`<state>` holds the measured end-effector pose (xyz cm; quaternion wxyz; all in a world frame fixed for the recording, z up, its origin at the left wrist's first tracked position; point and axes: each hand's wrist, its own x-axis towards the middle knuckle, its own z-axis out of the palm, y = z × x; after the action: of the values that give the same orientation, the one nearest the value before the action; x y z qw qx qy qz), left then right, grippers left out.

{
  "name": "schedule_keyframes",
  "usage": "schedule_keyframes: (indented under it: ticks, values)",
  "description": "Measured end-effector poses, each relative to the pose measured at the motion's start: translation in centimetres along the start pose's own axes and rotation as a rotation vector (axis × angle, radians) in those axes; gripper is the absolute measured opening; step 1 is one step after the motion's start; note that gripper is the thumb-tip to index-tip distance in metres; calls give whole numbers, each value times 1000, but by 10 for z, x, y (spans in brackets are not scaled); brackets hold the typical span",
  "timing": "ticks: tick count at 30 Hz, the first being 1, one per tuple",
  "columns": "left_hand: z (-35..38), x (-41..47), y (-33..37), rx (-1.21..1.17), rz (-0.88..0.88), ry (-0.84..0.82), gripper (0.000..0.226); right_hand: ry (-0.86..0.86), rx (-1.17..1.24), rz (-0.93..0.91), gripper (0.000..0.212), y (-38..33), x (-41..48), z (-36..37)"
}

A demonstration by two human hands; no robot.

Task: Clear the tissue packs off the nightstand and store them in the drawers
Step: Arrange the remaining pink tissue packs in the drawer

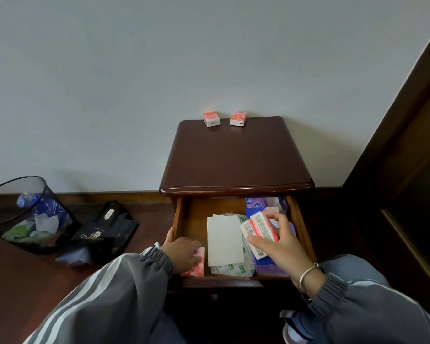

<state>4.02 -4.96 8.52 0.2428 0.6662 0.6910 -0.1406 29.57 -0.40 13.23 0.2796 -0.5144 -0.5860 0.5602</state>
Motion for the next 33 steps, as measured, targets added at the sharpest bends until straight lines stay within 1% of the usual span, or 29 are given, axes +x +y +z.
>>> schedule_keyframes:
  ticks: [2,3,5,6,7,8,9,11,12,14,17,20,22,23,25,27,29,31,32,33]
  values:
    - [2,-5,-5,-103,51,74,40,-15,-35,18,59,3,4,12]
    - [3,-8,-9,-203,73,170,39,-28,-62,25,59,3,7,20]
    - [6,-15,-17,-422,66,459,39,-68,-144,31,59,1,15,39]
    - [7,-18,-21,-514,15,584,40,-87,-186,28,59,0,21,51]
    - [9,-21,-23,-605,-61,659,41,-98,-223,24,59,-2,28,64]
    - [13,-24,-25,-693,-151,676,42,-100,-267,19,60,-4,37,77]
    - [17,-26,-26,-772,-234,649,43,-96,-319,19,61,-6,46,90]
    - [27,-27,-27,-871,-315,565,41,-81,-413,34,61,-11,65,115]
    - [31,-26,-27,-899,-316,550,37,-72,-458,44,60,-14,74,125]
    - [32,-24,-28,-917,-302,577,33,-56,-570,56,60,-18,90,144]
    - [33,-22,-30,-870,-305,592,33,-36,-745,72,63,-15,107,165]
    - [36,-20,-30,-843,-295,621,34,-73,-831,154,72,-3,116,179]
    - [37,-19,-31,-840,-279,641,33,-132,-837,213,80,4,120,183]
    - [37,-18,-31,-841,-271,646,33,-152,-831,226,78,5,121,182]
    - [38,-17,-32,-848,-264,651,34,-186,-791,231,66,4,125,174]
    - [39,-15,-33,-850,-269,639,36,-199,-671,234,58,0,129,164]
    - [40,-15,-34,-846,-272,623,37,-202,-568,242,63,-1,133,154]
    - [40,-14,-33,-840,-273,604,38,-245,-512,261,70,-2,134,149]
    - [39,-15,-33,-839,-273,596,38,-270,-476,272,69,-2,134,148]
    - [38,-15,-32,-841,-273,588,39,-296,-444,276,63,-2,135,147]
